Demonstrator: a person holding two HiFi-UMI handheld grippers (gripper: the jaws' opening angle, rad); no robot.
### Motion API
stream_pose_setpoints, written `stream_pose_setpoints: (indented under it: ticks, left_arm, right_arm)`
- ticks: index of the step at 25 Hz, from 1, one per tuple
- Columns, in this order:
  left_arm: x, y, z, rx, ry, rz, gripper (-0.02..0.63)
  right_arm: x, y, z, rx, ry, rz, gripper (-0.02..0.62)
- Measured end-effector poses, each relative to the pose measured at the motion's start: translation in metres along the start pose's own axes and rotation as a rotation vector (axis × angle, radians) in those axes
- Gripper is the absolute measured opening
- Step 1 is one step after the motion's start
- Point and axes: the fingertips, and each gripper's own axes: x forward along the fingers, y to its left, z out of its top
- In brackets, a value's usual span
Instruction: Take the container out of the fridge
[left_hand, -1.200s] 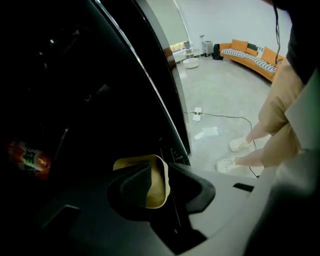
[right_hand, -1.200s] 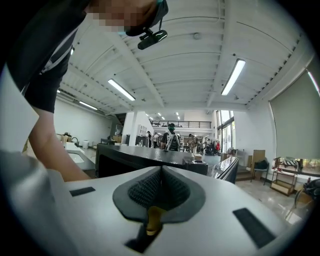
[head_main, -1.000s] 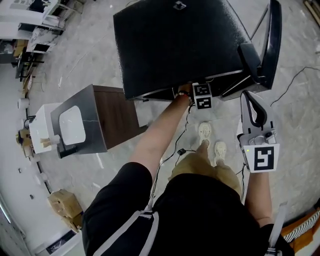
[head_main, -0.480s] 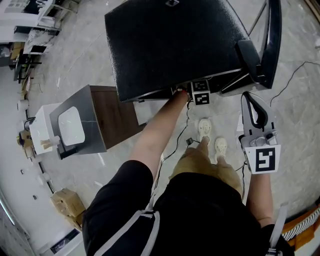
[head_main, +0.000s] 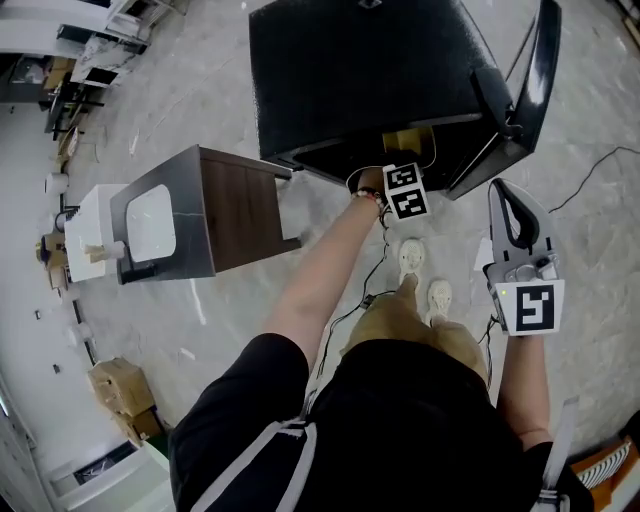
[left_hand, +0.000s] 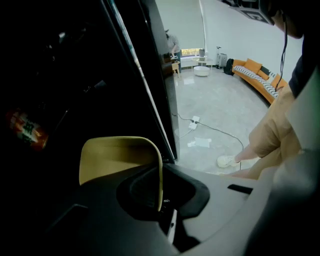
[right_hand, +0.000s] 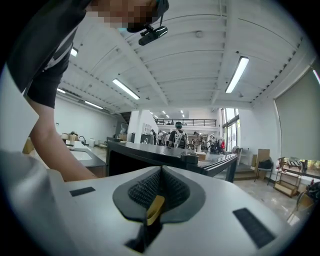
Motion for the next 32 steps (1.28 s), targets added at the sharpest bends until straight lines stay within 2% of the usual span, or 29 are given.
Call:
stream_pose_setpoints:
  ticks: [3, 7, 13, 17, 22, 27, 32]
  left_arm:
    - [-0.031, -0.029, 0.014, -0.062, -0.052, 0.007, 0.028]
    - [-0.076, -0.066, 0.04, -0.123, -0.133, 0.057, 0.028]
    - [-0.149, -0.122, 0.064, -0.241, -0.263, 0.157, 0.028]
    - [-0.209, -0.146, 0.081, -0.324, -0.374, 0.242, 0.028]
    - [-0.278, -0.168, 0.108, -0.363, -0.496, 0.346, 0.028]
    - [-0.342, -0.19, 0.131, -0.421, -0.654, 0.421, 0.028]
    - [-0.389, -0.203, 0.148, -0.432, -0.762, 0.49, 0.028]
  right_arm:
    - [-0.023, 0.015, 0.009, -0.001, -0.015, 0.058, 0.035]
    - [-0.06, 0.028, 0.019, -0.021, 0.0, 0.106, 0.035]
    - [-0.117, 0.058, 0.027, -0.056, -0.006, 0.172, 0.035]
    - [-0.146, 0.078, 0.038, -0.077, -0.046, 0.204, 0.035]
    - [-0.173, 0.087, 0.056, -0.067, -0.093, 0.214, 0.035]
    - [-0.198, 0.097, 0.079, -0.063, -0.155, 0.232, 0.035]
    - [-0.211, 0.095, 0.097, -0.022, -0.223, 0.208, 0.035]
